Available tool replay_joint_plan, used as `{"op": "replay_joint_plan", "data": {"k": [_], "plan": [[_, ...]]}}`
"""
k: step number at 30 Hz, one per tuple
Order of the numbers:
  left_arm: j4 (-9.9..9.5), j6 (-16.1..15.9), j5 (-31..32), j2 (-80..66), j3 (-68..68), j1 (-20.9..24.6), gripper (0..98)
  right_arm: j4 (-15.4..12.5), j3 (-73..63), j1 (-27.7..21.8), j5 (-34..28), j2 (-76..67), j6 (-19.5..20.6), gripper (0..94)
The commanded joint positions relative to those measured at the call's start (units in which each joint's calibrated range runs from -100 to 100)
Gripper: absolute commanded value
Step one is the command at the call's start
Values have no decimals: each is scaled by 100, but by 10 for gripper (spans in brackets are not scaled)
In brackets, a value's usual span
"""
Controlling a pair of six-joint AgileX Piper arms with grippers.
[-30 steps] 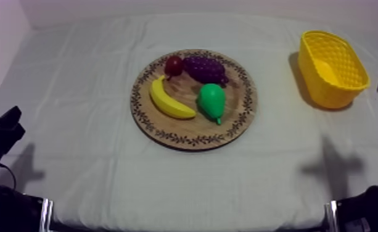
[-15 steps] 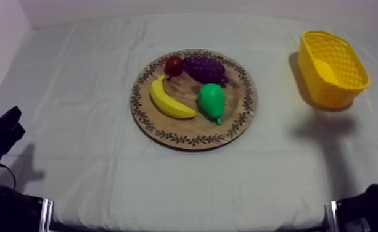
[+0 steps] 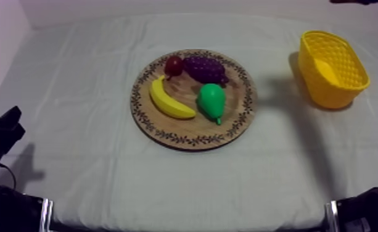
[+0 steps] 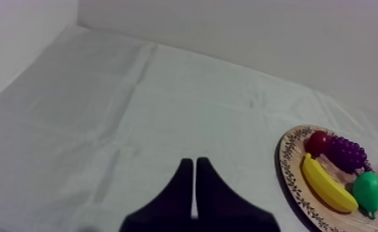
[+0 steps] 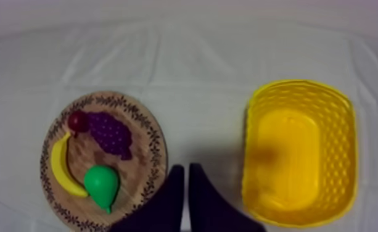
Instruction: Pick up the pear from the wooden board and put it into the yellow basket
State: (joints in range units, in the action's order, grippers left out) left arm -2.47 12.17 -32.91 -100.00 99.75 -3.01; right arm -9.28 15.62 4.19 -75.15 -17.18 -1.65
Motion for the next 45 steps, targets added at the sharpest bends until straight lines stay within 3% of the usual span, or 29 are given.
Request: {"op": "replay_joint_plan", "data": {"k": [1,6,9,14,20,25,34,39,45], "plan": [[1,-2,1,0,3,1,1,-26,5,111,28,253,9,5],[1,0,1,0,3,1,1,5,-33,418,48,659,239,22],[1,1,1,0,3,1,1,57,-62,613,102,792,443,91],[1,2,1,0,3,1,1,116,-15,906,338,866,797,277],[1,2,1,0,3,1,1,174,188,1299,606,1048,1199,590],[1,2,1,0,3,1,1,202,274,1503,744,1267,1413,722],[1,2,1,0,3,1,1,264,214,1728,938,1915,1631,773],[1,2,1,0,3,1,1,89,263,1719,1175,2363,1482,763],[1,0,1,0,3,1,1,79,95,1827,1348,3049,1466,782]]}}
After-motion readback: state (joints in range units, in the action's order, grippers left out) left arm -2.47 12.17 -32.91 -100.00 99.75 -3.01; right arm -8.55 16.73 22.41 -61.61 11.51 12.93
